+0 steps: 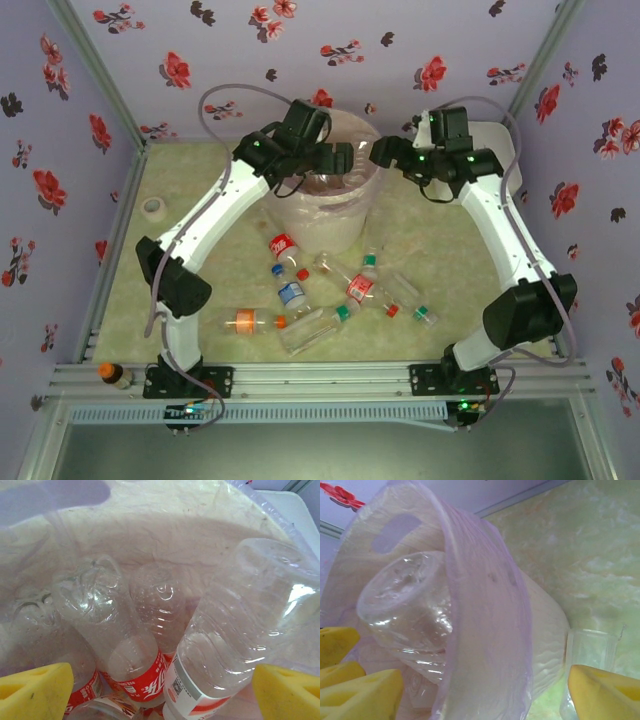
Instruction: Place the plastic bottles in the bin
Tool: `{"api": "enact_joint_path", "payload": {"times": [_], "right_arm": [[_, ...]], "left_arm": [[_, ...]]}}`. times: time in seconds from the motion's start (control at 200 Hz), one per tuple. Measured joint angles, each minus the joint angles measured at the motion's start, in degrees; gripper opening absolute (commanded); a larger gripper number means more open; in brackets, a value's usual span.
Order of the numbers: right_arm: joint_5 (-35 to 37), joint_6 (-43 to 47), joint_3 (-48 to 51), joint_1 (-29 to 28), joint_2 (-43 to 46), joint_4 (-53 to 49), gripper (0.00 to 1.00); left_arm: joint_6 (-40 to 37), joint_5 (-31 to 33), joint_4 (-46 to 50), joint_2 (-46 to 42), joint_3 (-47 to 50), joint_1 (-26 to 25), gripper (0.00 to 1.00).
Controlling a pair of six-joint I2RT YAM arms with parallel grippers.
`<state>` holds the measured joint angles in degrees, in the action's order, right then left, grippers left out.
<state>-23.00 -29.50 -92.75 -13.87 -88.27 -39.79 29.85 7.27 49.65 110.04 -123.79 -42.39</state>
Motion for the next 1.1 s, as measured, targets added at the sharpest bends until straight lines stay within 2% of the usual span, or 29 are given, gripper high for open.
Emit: {"api": "enact_joint_path", "payload": {"times": [0.33,0.565,0.69,0.925,1.095], "right_arm": [[3.0,3.5,-1.9,1.2,4.2,-4.2,0.89],[6.8,4.4,-1.2,3.0,9.8,-6.8,0.89],[8.1,4.5,-0.6,3.5,11.2,-8.2,0.89],[9.8,4.9,1.0,4.0,11.4,-9.1,0.89],[11.4,5.1,4.2,4.3,11.5,-9.1,0.89]], "left_arm": [[0.0,-0.9,-2.5,-0.7,-1.3,0.8,0.87],[-1.2,-2.4,-3.0,7.6,-21.0,1.7,0.87],[-2.2,-3.3,-2.3,12.0,-25.3,1.7,0.83],[-5.3,-3.3,5.4,13.7,-19.1,1.1,0.72],[-6.3,-2.4,6.5,8.0,-4.4,1.1,0.69]]}}
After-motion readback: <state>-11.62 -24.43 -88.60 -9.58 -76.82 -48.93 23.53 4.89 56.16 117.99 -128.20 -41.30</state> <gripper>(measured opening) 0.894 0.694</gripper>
